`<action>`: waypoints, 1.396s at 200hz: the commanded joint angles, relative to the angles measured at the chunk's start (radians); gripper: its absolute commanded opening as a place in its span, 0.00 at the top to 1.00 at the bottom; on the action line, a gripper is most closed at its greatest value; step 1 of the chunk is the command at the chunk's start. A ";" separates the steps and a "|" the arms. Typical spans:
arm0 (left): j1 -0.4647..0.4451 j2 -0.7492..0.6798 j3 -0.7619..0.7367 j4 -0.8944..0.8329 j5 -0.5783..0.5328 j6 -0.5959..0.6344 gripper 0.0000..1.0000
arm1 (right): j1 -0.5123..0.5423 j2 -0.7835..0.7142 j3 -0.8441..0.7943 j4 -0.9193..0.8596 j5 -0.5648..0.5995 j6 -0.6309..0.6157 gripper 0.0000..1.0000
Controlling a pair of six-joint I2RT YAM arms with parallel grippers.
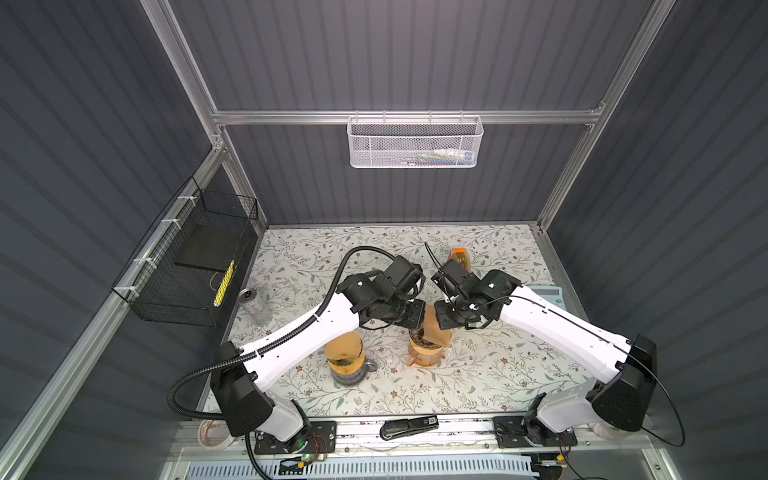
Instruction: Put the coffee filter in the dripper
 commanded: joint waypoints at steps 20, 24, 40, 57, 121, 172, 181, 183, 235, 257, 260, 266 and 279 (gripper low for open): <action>-0.004 0.023 0.026 0.006 0.049 0.004 0.78 | 0.006 0.011 0.018 0.004 -0.012 0.007 0.94; -0.004 0.026 0.025 0.006 0.049 0.004 0.78 | 0.007 0.013 0.019 0.004 -0.011 0.007 0.94; -0.005 0.031 0.023 0.010 0.056 0.004 0.78 | 0.007 0.019 0.019 0.003 -0.013 0.007 0.94; -0.008 0.032 0.022 0.016 0.061 0.002 0.78 | 0.009 0.025 0.020 0.003 -0.013 0.010 0.94; -0.011 0.041 -0.036 0.011 0.088 -0.003 0.82 | 0.012 0.042 0.024 -0.001 -0.012 0.010 0.94; -0.011 0.039 -0.097 0.018 0.082 -0.004 0.83 | 0.013 0.056 0.023 -0.001 -0.007 0.015 0.95; -0.011 0.040 -0.102 0.022 0.080 -0.004 0.83 | 0.013 0.059 0.023 -0.001 -0.007 0.015 0.95; -0.012 0.039 -0.103 0.024 0.079 -0.004 0.84 | 0.013 0.059 0.023 -0.001 -0.007 0.016 0.95; -0.012 0.050 -0.112 0.035 0.082 -0.001 0.84 | 0.015 0.073 0.020 -0.006 -0.004 0.020 0.95; -0.011 0.050 -0.114 0.038 0.081 0.001 0.84 | 0.015 0.077 0.021 -0.005 -0.004 0.020 0.95; -0.011 0.050 -0.115 0.038 0.081 0.001 0.84 | 0.015 0.078 0.020 -0.006 -0.005 0.020 0.95; -0.012 0.050 -0.116 0.038 0.082 0.001 0.84 | 0.015 0.080 0.019 -0.005 -0.006 0.020 0.95; -0.011 0.050 -0.121 0.041 0.081 0.000 0.85 | 0.015 0.086 0.017 -0.006 -0.007 0.020 0.95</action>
